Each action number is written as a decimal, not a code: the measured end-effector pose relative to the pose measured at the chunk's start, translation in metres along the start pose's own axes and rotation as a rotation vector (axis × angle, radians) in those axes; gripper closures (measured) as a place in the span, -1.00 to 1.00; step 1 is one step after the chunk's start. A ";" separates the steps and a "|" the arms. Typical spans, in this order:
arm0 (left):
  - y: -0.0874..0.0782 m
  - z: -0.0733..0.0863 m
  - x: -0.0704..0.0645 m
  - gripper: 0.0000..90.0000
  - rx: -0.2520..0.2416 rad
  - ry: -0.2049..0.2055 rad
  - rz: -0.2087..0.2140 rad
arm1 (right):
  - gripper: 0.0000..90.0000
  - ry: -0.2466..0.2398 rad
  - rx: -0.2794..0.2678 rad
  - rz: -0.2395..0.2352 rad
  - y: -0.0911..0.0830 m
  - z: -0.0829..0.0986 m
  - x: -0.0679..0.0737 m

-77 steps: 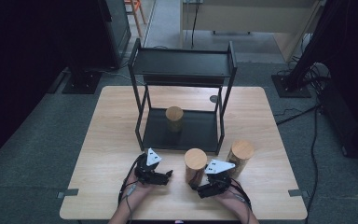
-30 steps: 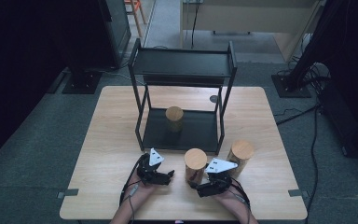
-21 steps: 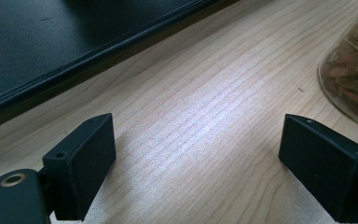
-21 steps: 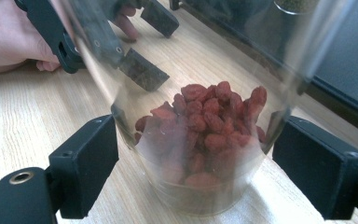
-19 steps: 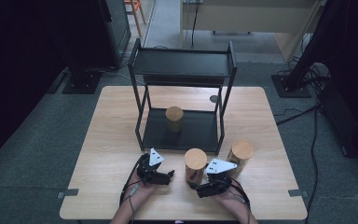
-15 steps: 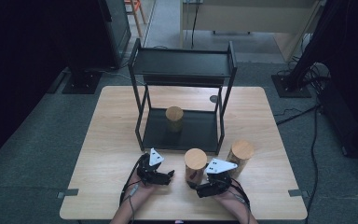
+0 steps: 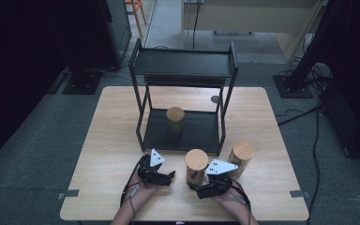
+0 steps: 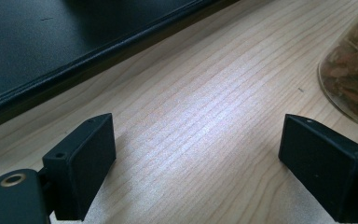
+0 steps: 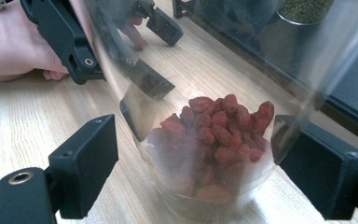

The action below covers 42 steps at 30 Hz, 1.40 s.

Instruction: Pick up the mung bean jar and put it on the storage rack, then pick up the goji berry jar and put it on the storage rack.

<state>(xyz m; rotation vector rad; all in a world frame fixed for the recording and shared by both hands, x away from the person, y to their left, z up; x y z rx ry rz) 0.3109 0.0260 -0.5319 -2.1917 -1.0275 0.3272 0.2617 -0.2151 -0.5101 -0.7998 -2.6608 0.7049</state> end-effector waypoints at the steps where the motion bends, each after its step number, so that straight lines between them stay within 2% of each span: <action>1: 0.000 0.000 0.000 -0.75 0.000 0.000 0.000 | -0.69 0.004 0.002 -0.001 0.000 0.000 0.000; 14: 0.000 0.000 0.000 -0.75 0.000 0.000 0.000 | -0.69 0.000 -0.013 0.030 -0.003 -0.004 0.000; 24: 0.000 0.000 0.000 -0.75 0.001 0.001 0.000 | -0.69 -0.025 -0.037 0.048 -0.003 -0.008 0.007; 31: 0.000 0.000 0.000 -0.75 0.001 0.001 0.000 | -0.69 -0.024 -0.049 0.054 -0.003 -0.008 0.008; 42: 0.000 0.000 0.000 -0.75 0.001 0.001 0.000 | -0.69 -0.033 -0.018 0.062 -0.003 -0.011 0.006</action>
Point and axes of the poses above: each handheld gripper's, and its own axes: y roughly forward along the jaws, z roughly out of its underside, x roughly to its left, the point moved 1 cm from there along y, roughly forward along the jaws, and after that the axes turned 4 degrees about -z, right-handed, at the moved point
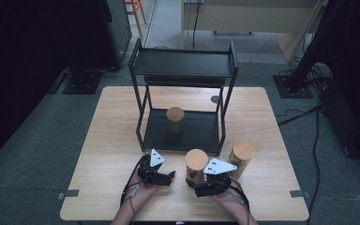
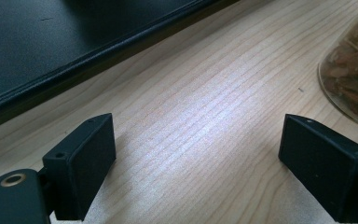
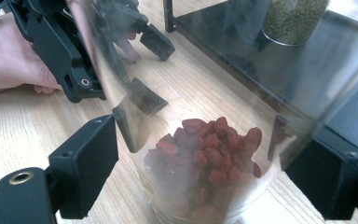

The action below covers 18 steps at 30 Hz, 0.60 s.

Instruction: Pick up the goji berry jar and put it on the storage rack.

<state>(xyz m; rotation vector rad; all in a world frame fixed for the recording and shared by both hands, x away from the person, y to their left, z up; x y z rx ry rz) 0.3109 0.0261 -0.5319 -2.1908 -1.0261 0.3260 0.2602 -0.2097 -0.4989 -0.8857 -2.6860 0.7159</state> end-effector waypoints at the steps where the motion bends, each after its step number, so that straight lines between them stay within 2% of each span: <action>1: 0.000 0.000 0.000 -0.75 0.000 0.000 0.000 | -0.69 0.002 0.004 0.000 0.000 0.000 0.000; 18: 0.000 0.000 0.000 -0.75 -0.001 -0.002 0.000 | -0.67 0.000 0.044 0.012 -0.002 -0.014 0.000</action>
Point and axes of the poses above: each handheld gripper's, and its own axes: y roughly forward along the jaws, z roughly out of its underside, x roughly to its left, the point moved 1 cm from there along y, roughly forward along the jaws, and after that the axes turned 4 degrees about -z, right-handed, at the moved point
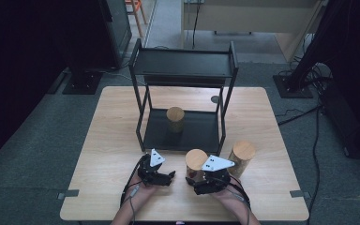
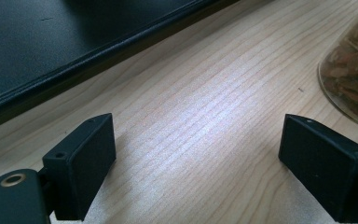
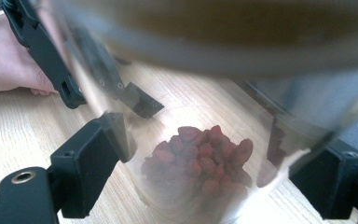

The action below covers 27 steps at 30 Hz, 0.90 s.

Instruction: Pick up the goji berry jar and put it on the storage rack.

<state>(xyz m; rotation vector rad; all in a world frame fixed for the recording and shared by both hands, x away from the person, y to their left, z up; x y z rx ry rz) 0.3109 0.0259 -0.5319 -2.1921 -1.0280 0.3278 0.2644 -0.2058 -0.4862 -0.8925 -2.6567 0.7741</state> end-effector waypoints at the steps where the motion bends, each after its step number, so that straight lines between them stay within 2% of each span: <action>1: 0.000 0.000 0.000 -0.75 0.000 0.000 0.000 | -0.67 -0.005 0.003 0.001 -0.001 -0.001 0.000; 5: 0.000 0.000 0.000 -0.75 0.000 0.000 0.000 | -0.65 -0.017 0.010 -0.004 -0.002 -0.005 -0.001; 12: 0.000 0.000 0.000 -0.75 0.000 0.000 0.000 | -0.44 -0.018 0.027 -0.001 -0.002 -0.010 0.000; 27: 0.000 0.000 0.000 -0.75 0.001 0.000 0.000 | -0.44 -0.012 0.045 -0.008 -0.002 -0.013 -0.002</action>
Point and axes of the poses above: each handheld gripper's, and its own axes: y roughly forward along the jaws, z roughly out of its underside, x roughly to its left, the point moved 1 cm from there along y, roughly forward along the jaws, and after that the axes turned 4 degrees about -z, right-handed, at the moved point
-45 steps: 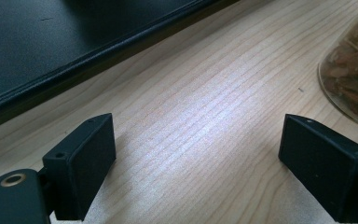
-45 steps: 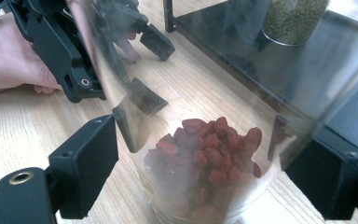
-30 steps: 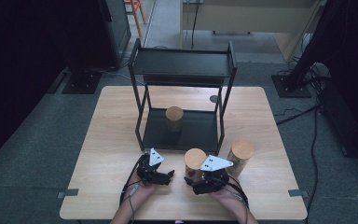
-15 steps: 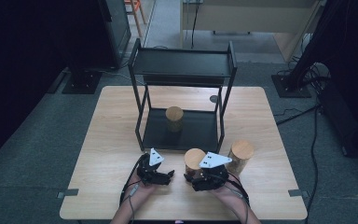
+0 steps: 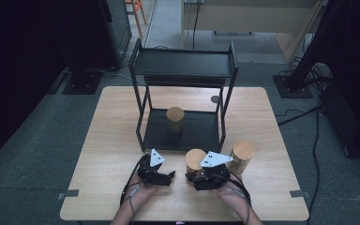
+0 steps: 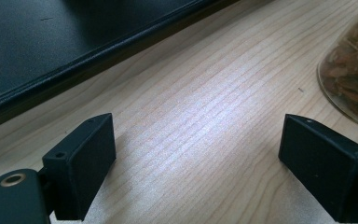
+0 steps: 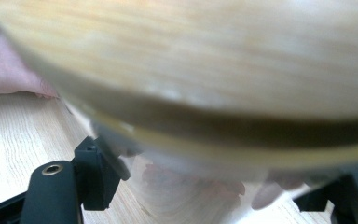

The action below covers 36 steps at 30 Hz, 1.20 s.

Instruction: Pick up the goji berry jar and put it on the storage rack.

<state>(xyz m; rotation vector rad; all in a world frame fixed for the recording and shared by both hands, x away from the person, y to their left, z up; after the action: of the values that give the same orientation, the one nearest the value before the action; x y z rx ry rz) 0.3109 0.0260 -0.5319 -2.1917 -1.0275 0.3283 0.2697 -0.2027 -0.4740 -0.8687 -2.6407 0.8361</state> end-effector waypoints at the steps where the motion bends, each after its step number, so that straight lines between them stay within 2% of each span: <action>1: 0.000 0.000 0.000 -0.75 0.000 0.000 0.000 | -0.44 0.000 0.000 0.000 0.000 0.000 0.000; 14: 0.000 0.000 0.000 -0.75 0.000 -0.002 -0.001 | -0.44 -0.015 0.009 0.026 0.002 -0.011 -0.001; 26: 0.000 0.000 -0.001 -0.75 0.001 0.009 0.010 | -0.43 -0.004 0.007 0.050 0.006 -0.021 -0.004; 36: 0.000 0.000 -0.001 -0.75 -0.002 0.007 0.010 | -0.43 0.028 0.004 0.055 0.011 -0.027 -0.008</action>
<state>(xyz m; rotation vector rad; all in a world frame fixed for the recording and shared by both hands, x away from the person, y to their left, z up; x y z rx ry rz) 0.3099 0.0251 -0.5320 -2.1987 -1.0135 0.3238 0.2919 -0.1884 -0.4588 -0.9484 -2.6013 0.8360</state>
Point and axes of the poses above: each handheld gripper's, and its own axes: y roughly forward along the jaws, z roughly out of its underside, x roughly to its left, the point moved 1 cm from there along y, roughly forward along the jaws, and after that the axes turned 4 degrees about -z, right-handed, at the moved point
